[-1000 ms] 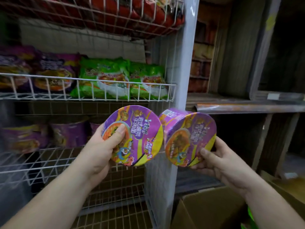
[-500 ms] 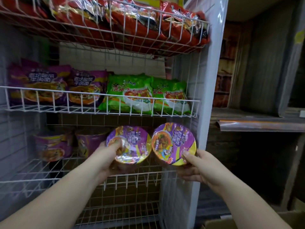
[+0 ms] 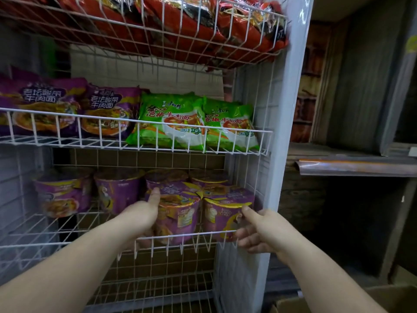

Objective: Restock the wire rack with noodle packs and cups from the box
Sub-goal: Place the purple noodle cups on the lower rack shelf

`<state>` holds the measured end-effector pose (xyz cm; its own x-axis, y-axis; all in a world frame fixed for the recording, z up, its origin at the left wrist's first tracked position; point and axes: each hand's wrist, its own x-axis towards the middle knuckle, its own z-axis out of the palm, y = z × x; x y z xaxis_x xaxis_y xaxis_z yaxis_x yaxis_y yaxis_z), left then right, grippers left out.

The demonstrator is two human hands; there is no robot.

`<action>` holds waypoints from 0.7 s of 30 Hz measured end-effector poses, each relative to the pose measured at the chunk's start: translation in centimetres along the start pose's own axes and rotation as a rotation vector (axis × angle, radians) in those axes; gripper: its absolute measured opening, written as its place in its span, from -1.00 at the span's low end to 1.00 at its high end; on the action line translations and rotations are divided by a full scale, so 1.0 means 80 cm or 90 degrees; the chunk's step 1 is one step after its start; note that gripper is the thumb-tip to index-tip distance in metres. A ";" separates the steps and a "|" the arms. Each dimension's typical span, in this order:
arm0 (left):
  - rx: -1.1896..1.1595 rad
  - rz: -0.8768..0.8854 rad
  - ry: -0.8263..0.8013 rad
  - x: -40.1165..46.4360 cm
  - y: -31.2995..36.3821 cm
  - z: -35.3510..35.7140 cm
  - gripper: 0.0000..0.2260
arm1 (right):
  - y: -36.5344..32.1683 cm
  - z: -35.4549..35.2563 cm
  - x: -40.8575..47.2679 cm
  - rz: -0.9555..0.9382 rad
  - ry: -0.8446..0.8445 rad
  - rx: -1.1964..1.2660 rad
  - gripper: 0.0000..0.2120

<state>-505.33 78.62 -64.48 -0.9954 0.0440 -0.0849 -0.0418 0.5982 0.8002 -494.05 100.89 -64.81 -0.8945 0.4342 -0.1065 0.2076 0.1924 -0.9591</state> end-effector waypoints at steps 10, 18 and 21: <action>-0.056 -0.011 0.064 0.005 -0.002 -0.002 -0.34 | 0.002 -0.017 0.000 -0.029 -0.015 -0.052 -0.70; -0.027 0.250 0.206 -0.043 -0.002 0.019 -0.78 | 0.031 -0.058 -0.012 -0.034 -0.040 -0.011 -0.72; -0.030 0.284 0.176 -0.070 0.010 0.037 -0.84 | 0.044 -0.070 -0.014 -0.020 -0.063 0.042 -0.69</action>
<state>-499.53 81.23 -65.09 -0.9027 0.0690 0.4248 0.3934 0.5325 0.7494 -490.11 105.99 -66.58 -0.9357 0.3388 -0.0982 0.1548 0.1443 -0.9774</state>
